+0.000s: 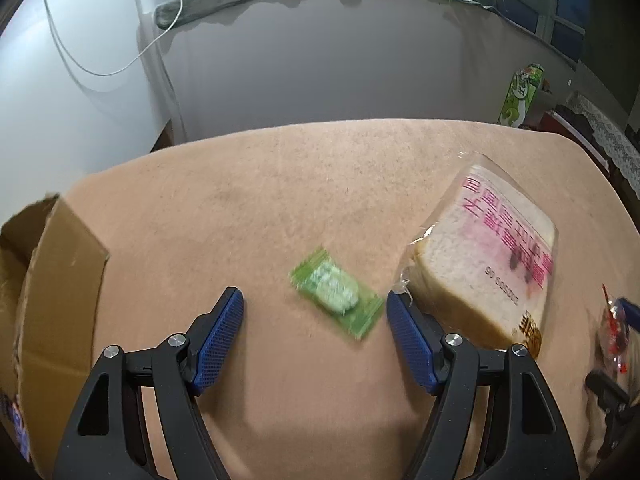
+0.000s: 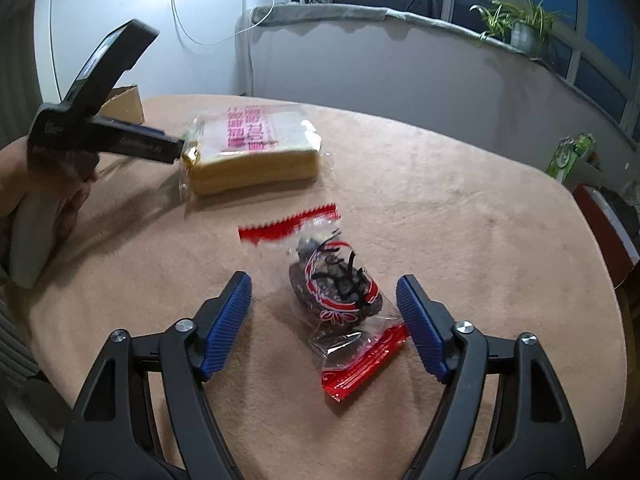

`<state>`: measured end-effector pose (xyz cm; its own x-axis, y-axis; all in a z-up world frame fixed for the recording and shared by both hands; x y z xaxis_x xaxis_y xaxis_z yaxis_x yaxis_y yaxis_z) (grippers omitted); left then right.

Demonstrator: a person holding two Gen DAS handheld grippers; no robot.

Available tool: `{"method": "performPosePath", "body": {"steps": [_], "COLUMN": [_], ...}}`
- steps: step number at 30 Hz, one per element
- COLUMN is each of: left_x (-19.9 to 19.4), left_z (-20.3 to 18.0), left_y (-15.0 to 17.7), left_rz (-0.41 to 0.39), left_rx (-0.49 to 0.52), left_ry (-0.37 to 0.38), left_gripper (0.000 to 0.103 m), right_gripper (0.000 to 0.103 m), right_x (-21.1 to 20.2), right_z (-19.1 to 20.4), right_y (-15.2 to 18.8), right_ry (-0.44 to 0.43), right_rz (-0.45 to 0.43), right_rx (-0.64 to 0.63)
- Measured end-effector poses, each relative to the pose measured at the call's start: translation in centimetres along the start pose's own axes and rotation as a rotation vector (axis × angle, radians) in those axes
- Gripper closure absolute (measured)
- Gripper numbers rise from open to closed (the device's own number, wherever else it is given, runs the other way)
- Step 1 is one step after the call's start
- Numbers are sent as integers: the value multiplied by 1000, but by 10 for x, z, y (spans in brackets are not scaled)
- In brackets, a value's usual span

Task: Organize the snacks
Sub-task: 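Grasp the green candy with the left gripper while the right gripper grasps the red chocolate bag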

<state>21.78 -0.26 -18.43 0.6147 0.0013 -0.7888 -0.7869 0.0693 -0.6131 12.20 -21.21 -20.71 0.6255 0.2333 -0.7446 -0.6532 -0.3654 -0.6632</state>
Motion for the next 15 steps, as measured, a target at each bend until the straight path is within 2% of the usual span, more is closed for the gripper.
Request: {"method": "performPosePath", "body": {"steps": [1, 3, 5, 7, 9, 10, 13, 15], "left_x": [1, 5, 7, 6, 1, -1, -3, -5], "left_z": [-1, 2, 3, 2, -2, -3, -9, -9], "left_y": [-1, -5, -5, -5, -4, -4, -4, -2], "left_rz": [1, 4, 4, -3, -23, -27, -34, -36], "left_rx": [2, 0, -10, -12, 11, 20, 45, 44], "left_ry": [2, -9, 8, 40, 47, 51, 62, 85], "left_gripper": [28, 19, 19, 28, 43, 55, 64, 67], "right_gripper": [41, 52, 54, 56, 61, 61, 62, 62], "right_x": [1, 1, 0, -1, -3, -3, -5, -7], "right_z": [0, 0, 1, 1, 2, 1, 3, 3], "right_y": [1, 2, 3, 3, 3, 2, 2, 2], "right_ry": [-5, -5, -6, -8, -8, -6, -8, -9], "right_rz": [3, 1, -2, -7, -18, -23, -32, -42], "right_rx": [3, 4, 3, 1, -4, -5, -8, -6]}}
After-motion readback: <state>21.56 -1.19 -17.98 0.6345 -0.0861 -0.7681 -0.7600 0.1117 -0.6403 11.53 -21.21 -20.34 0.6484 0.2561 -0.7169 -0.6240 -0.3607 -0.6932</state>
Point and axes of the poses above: each gripper's, at about its wrist camera, not at the fingertips, and x roughly the way its jaws point, z to its left, y to its underside, the point moved 10 cm from there along x, roughly the way its jaws point, and after that the axes turned 2 degrees about -y, right-handed, at the moved point
